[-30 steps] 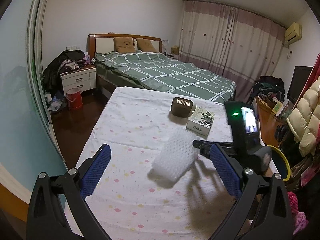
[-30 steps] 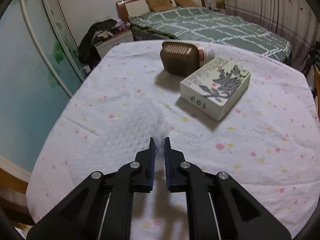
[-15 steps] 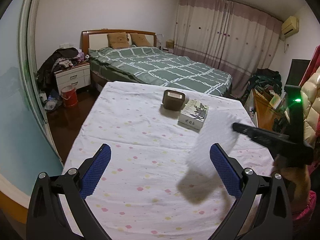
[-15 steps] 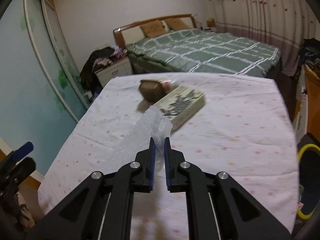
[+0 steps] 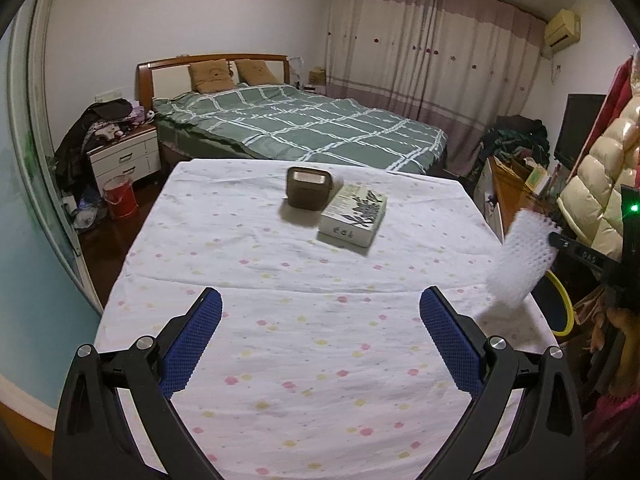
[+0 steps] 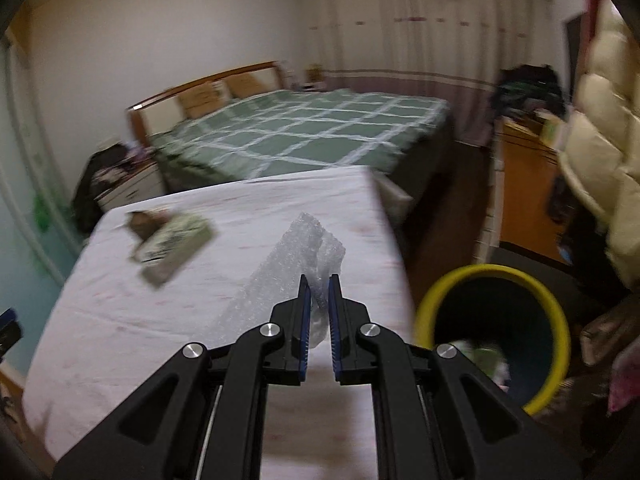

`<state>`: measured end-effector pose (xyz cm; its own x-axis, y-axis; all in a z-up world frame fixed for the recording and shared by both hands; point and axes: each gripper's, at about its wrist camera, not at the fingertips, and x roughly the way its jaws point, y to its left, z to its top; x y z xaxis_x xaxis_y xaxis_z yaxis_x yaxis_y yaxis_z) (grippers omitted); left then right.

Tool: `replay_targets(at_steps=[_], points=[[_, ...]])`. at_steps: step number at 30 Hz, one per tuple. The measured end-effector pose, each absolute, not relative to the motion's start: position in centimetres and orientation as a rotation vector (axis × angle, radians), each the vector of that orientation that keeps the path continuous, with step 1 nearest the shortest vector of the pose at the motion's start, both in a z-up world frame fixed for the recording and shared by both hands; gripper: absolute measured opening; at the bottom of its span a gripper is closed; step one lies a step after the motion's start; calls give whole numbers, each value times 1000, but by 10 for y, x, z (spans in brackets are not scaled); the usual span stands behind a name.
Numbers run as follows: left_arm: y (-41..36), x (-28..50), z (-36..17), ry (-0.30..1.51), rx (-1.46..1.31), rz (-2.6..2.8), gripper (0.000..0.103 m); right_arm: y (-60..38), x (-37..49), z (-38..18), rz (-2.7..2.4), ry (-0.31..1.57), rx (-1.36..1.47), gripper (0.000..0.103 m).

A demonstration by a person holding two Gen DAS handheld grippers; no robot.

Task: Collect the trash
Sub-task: 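Carry the bubble wrap into the bin and open the right gripper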

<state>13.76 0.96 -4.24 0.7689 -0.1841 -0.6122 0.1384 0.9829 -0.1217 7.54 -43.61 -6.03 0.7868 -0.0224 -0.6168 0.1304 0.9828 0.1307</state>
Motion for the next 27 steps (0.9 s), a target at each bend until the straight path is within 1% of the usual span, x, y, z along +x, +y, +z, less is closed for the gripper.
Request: replay_targets(at_steps=[11,16,23,24,26,27], points=[[-37,144,-39,685,-19,-234,98,-563,52,-87,-334,673,244,9],[-53,148,-39,696,-7,-261,98,-596,54,-114,-394,727,258,9],[-68,155,-46,727,8,-285,98,-614,65,-144,-431,789,277,12],[-69,156,-46,730,8,-287,98,-616,66,-147,-433,796,282,14],[-70,160,-49,739,8,-290,98,-619,69,-151,-440,809,289,22],[-71,161,-50,742,7,-289,98,-621,70,-152,-443,809,293,30]])
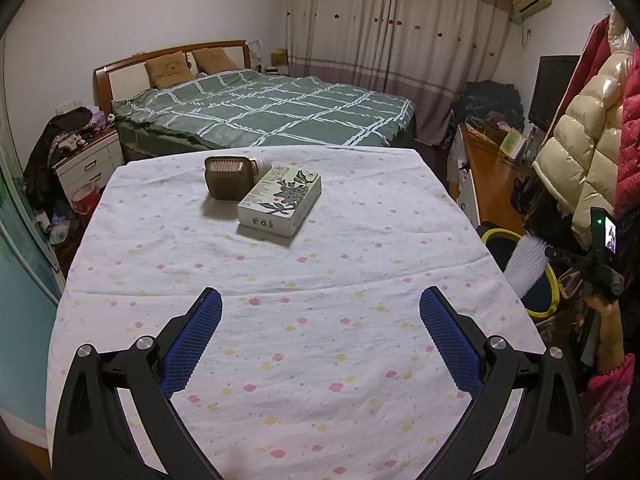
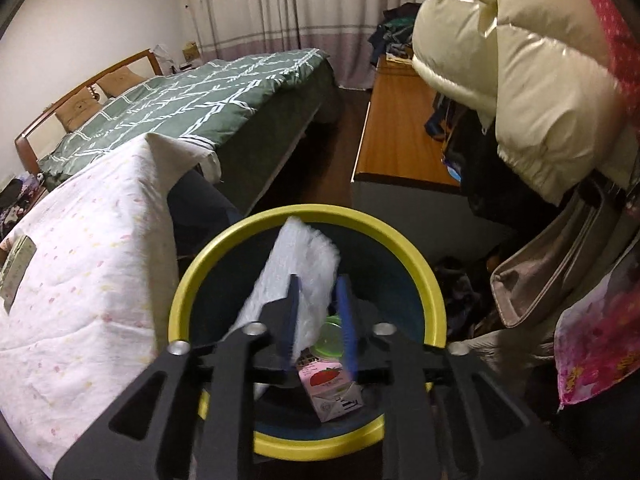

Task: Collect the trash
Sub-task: 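Carry the bubble wrap into the bin and open the right gripper, then grasp the white flower-print tissue box with the left gripper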

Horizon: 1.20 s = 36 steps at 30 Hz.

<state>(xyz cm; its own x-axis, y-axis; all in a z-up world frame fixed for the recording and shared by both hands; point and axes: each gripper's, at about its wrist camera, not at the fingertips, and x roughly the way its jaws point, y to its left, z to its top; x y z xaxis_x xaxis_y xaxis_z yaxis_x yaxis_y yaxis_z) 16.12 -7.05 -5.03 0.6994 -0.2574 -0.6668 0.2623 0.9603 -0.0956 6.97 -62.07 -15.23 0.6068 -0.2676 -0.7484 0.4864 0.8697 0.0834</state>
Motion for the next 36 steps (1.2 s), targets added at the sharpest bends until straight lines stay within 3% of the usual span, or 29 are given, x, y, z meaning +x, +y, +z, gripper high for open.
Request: replay_targets(at_steps=[2,12,36], points=[[-71,167,-54,753,2,-292,98,-623,70,-154,-453,809,294,38],[-75,195,-69,789,-4,-323,98,-610,64,-143,-442,766,288,44],[-88,384,-125,914,157,-340,98,-592,75,-146,-380,775,283,45]])
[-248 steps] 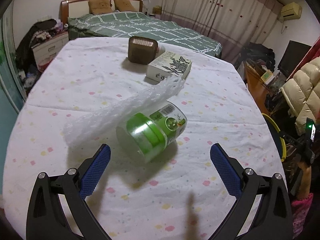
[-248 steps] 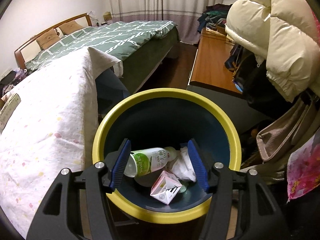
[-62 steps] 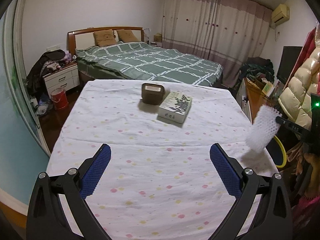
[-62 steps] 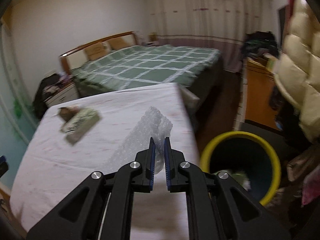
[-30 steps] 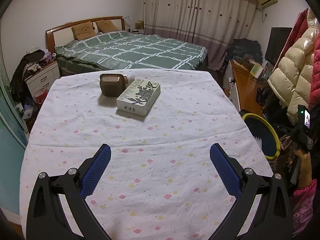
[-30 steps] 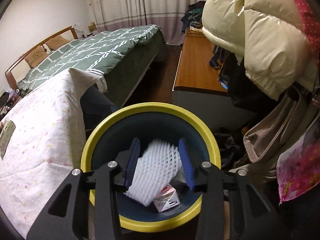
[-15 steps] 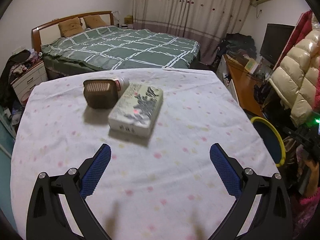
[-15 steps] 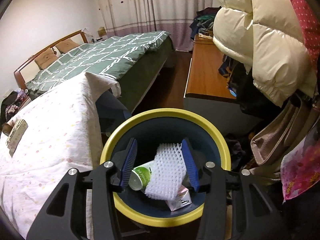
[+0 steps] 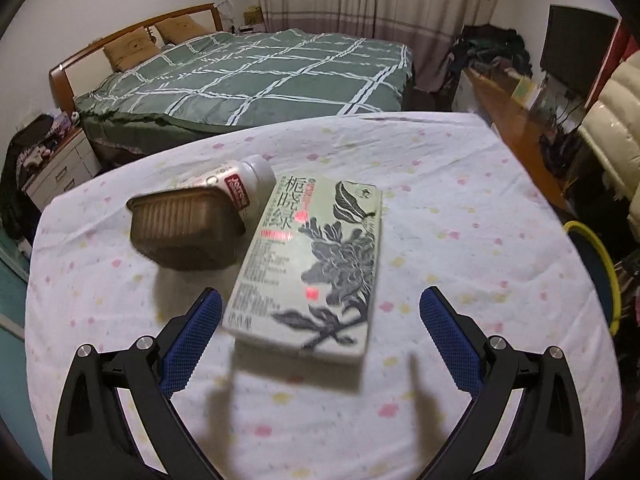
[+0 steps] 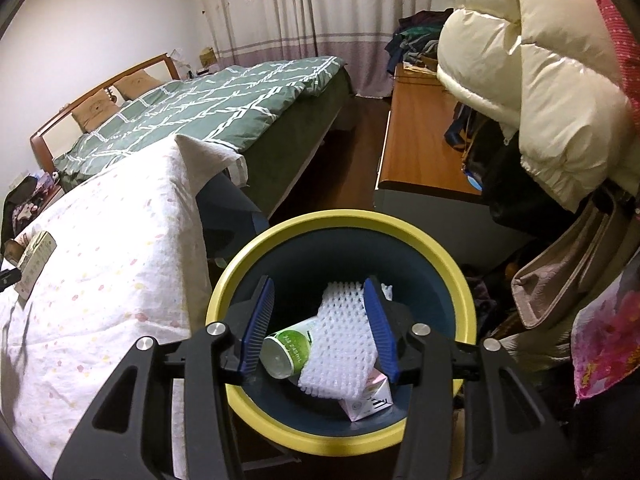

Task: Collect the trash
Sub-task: 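Grasp the white flower-print tissue box with the left gripper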

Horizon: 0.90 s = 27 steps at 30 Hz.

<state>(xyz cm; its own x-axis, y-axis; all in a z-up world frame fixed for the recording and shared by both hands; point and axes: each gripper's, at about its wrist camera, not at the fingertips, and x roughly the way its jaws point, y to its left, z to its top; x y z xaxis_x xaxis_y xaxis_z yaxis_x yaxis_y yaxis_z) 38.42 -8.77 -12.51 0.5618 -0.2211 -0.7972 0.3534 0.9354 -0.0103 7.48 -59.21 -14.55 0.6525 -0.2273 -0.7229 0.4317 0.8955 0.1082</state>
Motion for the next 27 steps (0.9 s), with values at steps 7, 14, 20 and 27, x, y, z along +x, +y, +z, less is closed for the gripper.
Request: replay_targets(at_steps=[7,14,20,27], points=[[-107,415,-137,955,214,-334,98,-592,80,-151,-367,787,290,45],[-127,429,-148,976,264,-290,80,-595,78,-155,-363,795,303,45],[-131,409,-146,965,247,-312,74,-596,68,-150,-360,774,310,45],[-154,341,-139,932,257,-418,74,-591,46,-146,-349,754,325,45]])
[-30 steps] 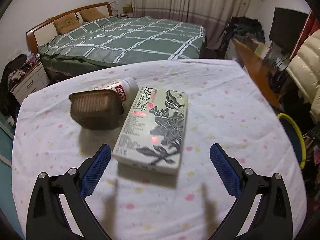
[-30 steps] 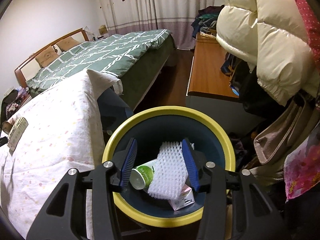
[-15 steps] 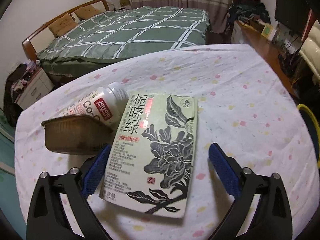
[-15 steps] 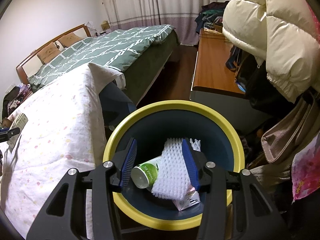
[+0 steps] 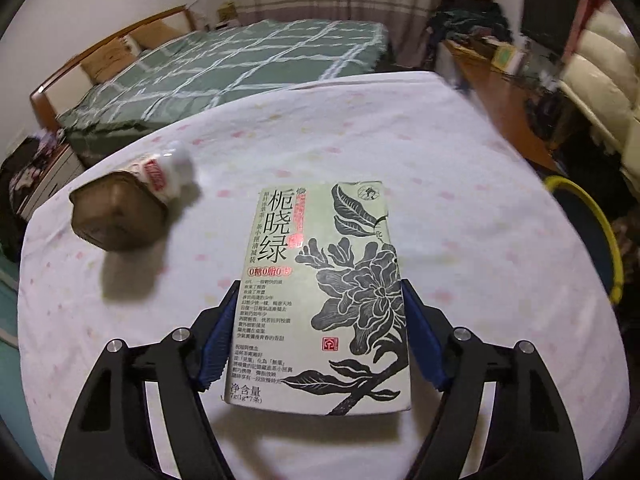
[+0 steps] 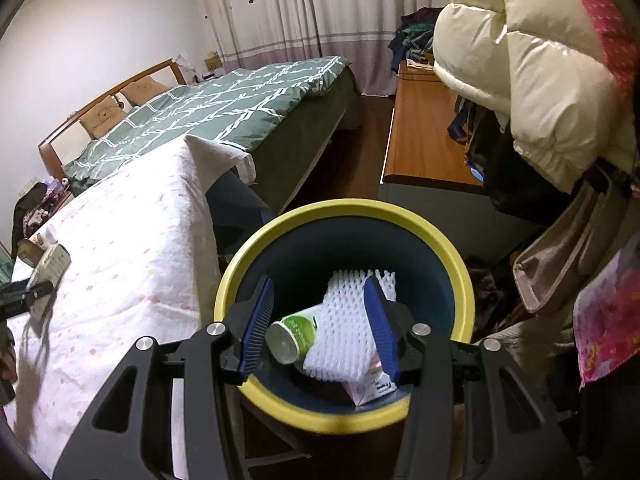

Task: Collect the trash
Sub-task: 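Grasp the white flower-print tissue box with the left gripper, then carry the tissue box over the bin and open the left gripper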

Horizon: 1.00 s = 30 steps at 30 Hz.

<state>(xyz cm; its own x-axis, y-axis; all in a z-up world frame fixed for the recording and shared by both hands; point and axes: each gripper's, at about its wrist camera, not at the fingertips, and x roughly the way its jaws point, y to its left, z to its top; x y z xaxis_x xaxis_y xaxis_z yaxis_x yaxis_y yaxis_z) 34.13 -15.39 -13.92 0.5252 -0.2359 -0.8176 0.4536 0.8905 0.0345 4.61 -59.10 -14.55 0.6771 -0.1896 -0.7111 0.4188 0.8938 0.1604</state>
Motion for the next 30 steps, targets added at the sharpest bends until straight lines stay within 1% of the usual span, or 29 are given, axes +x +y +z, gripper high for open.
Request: replay_targets(at_steps=[6,12,23,30], points=[[-197,279,-124,889,286,-549,74,-592,21,-141,-350,736,338,45],[-256,242,-104,853,321,-668,74,-598,-8,-133,-387,704,332,45],[-397,225,-96,832,441,-854,74,-628,-58,-143,-456,719,372,45],[-484,227,-123,926,508,-931,74,-641,-74,-149,-471,728,397,45]])
